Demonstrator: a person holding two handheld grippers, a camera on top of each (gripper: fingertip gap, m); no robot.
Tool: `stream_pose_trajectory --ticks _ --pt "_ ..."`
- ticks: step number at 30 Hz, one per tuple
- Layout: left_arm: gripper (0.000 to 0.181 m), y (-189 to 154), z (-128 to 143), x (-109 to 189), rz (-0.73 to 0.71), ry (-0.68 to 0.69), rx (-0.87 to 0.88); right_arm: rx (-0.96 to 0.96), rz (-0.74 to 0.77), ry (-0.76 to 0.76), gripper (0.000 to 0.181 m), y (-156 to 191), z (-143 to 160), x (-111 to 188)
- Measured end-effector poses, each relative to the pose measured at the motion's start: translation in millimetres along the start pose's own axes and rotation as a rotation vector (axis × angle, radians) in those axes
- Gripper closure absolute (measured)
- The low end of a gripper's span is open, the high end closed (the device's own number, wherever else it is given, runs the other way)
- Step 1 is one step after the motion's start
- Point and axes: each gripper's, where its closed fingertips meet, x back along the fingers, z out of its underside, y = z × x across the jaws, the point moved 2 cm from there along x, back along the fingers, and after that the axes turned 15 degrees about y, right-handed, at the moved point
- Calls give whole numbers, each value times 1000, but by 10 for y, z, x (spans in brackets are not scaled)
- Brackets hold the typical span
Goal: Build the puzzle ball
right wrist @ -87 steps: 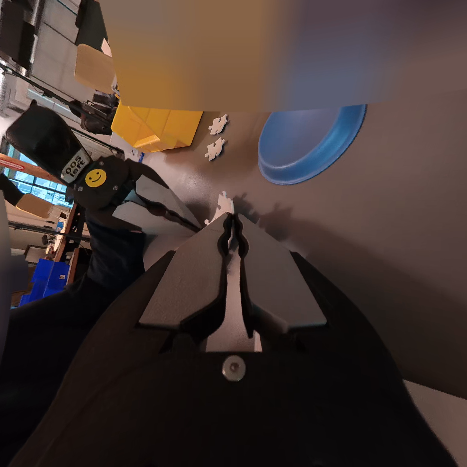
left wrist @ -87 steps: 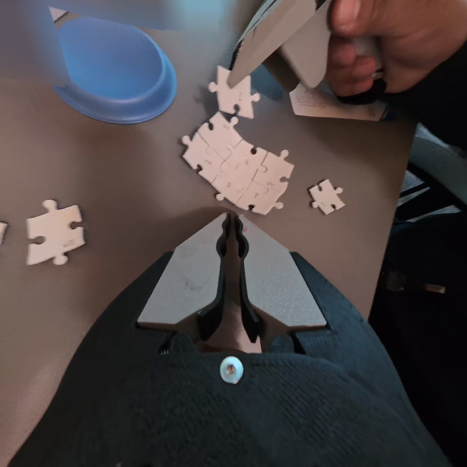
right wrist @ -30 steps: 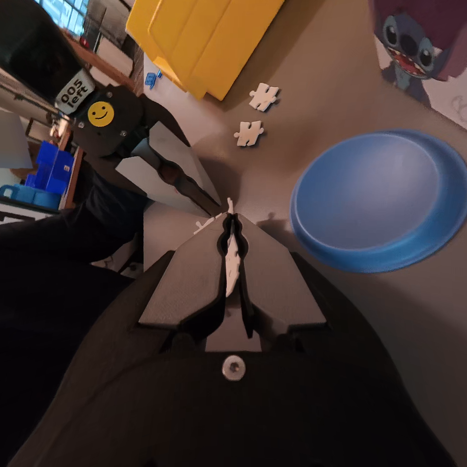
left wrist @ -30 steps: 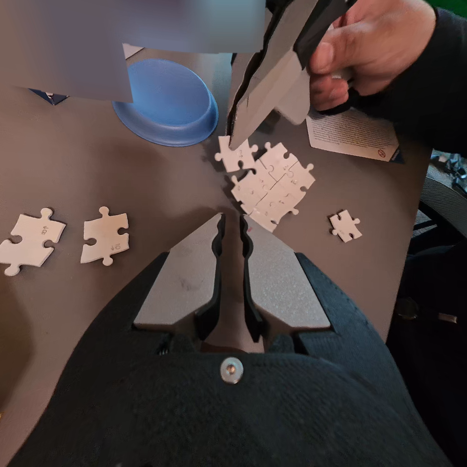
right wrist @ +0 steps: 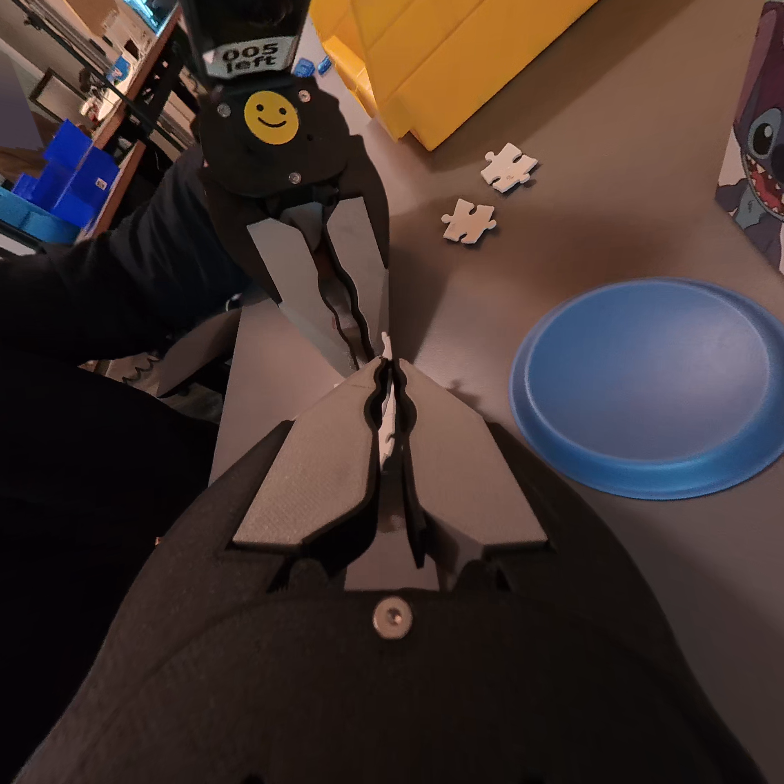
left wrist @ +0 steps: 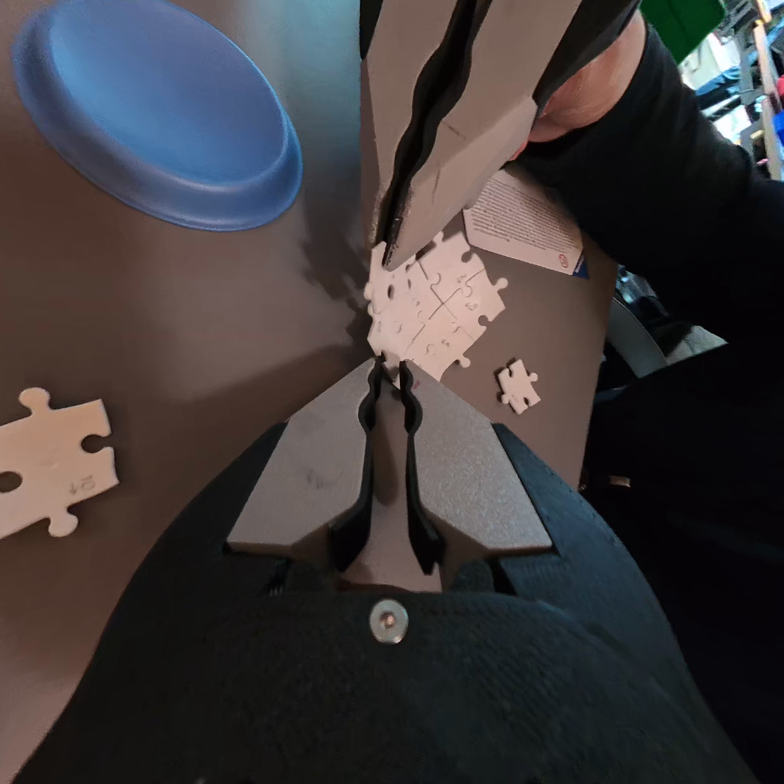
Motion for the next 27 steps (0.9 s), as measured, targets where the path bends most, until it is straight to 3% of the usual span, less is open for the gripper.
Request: stream_pose_trajectory --ticks 5,14,21,27 --pt "176 62 -40 26 60 90 34 -9 -11 18 181 -65 54 8" --pt "176 185 -126 75 18 261 30 7 33 10 181 -129 46 -24" --pt "174 256 -206 87 -204 276 -38 0 79 13 181 -177 63 -11" --pt "160 278 -247 156 -376 263 -88 -8 99 29 181 -200 76 -32"
